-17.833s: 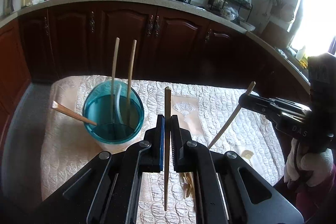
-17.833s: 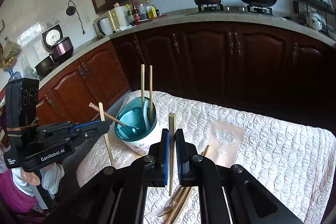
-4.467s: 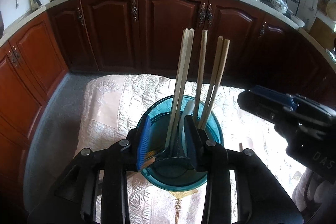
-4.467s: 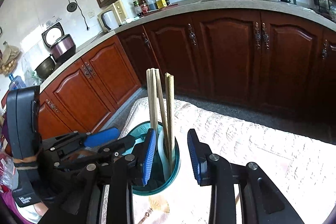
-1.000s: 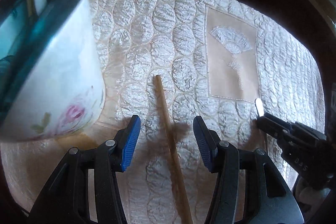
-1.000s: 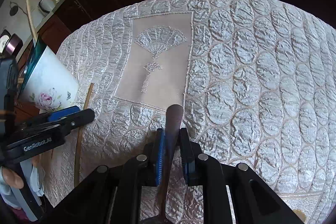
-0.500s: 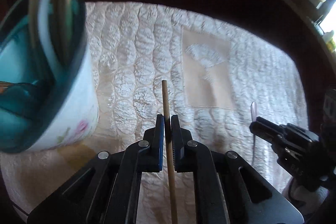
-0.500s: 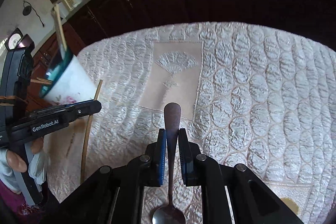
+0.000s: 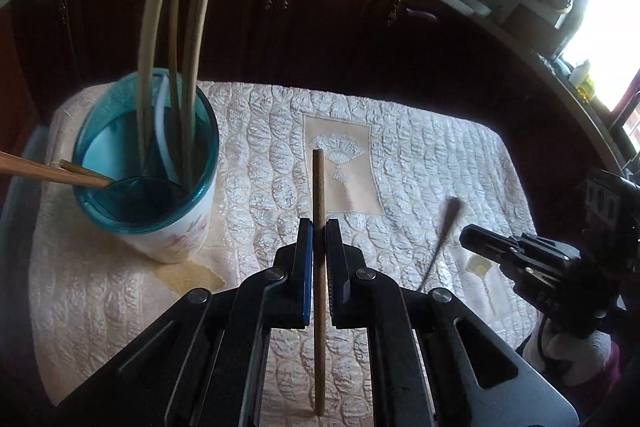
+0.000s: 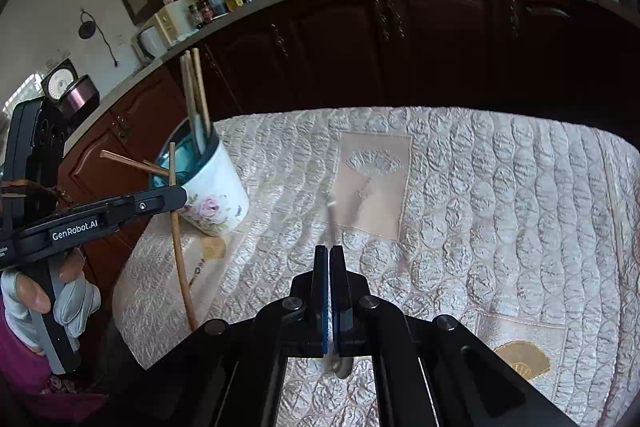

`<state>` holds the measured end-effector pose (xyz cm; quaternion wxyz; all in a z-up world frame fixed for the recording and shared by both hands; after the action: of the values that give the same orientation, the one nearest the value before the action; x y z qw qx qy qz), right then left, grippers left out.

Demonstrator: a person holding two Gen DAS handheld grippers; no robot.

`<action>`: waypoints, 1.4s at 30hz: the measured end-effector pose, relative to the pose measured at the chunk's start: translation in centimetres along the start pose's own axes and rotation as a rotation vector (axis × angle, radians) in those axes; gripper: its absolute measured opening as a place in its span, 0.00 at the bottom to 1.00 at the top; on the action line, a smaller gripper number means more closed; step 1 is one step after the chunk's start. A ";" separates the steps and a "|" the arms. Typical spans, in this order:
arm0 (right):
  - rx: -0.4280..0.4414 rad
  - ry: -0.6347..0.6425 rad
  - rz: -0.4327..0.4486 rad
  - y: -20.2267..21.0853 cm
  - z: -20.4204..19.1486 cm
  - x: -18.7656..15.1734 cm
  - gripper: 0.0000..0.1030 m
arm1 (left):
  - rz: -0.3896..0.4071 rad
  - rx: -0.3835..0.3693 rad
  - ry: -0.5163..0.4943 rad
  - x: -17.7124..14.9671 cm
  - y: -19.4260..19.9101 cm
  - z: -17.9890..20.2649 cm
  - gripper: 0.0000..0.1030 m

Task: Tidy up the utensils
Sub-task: 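Lift the chopstick upright with the left tool while the right tool lifts the spoon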

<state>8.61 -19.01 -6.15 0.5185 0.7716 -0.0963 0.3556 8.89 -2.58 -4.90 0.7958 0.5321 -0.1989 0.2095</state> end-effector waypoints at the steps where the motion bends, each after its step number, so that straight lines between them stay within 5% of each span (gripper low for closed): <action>1: -0.005 0.002 0.004 0.1 0.0 0.2 0.00 | 0.011 -0.002 -0.001 0.2 0.5 0.1 0.05; 6: -0.002 -0.008 -0.057 -1.2 0.4 -0.4 0.01 | 0.055 0.001 0.001 0.8 2.0 -0.3 0.05; 10: -0.042 -0.010 -0.165 -4.9 2.1 -2.5 0.09 | 0.065 0.001 0.005 0.7 2.6 -0.6 0.05; 17: -0.060 -0.002 -0.346 -12.5 3.2 -5.6 0.10 | 0.064 0.008 0.018 0.6 2.9 -1.1 0.05; 23: -0.016 -0.032 -0.300 -13.2 2.8 -4.5 0.05 | 0.060 0.011 0.026 0.5 2.9 -1.2 0.05; 32: 0.065 -0.085 -0.100 -5.3 2.2 -1.1 0.02 | 0.072 -0.007 0.026 0.9 3.8 -1.0 0.05; 42: 0.062 -0.044 -0.015 -1.9 0.5 1.9 0.02 | 0.127 -0.030 0.028 2.2 6.7 -0.8 0.05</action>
<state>11.25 -18.18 -6.44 0.4947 0.7956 -0.0908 0.3376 7.11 0.78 1.09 0.7913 0.5036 -0.2243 0.2642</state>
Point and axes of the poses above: each gripper's, at about its wrist camera, not at the fingertips, and y roughly against the way its jaws point, z to its right, x to its top, the point moved 10 cm from there along -y, roughly the way its jaws point, and after that the axes turned 8 degrees about y, right-handed, at the moved point
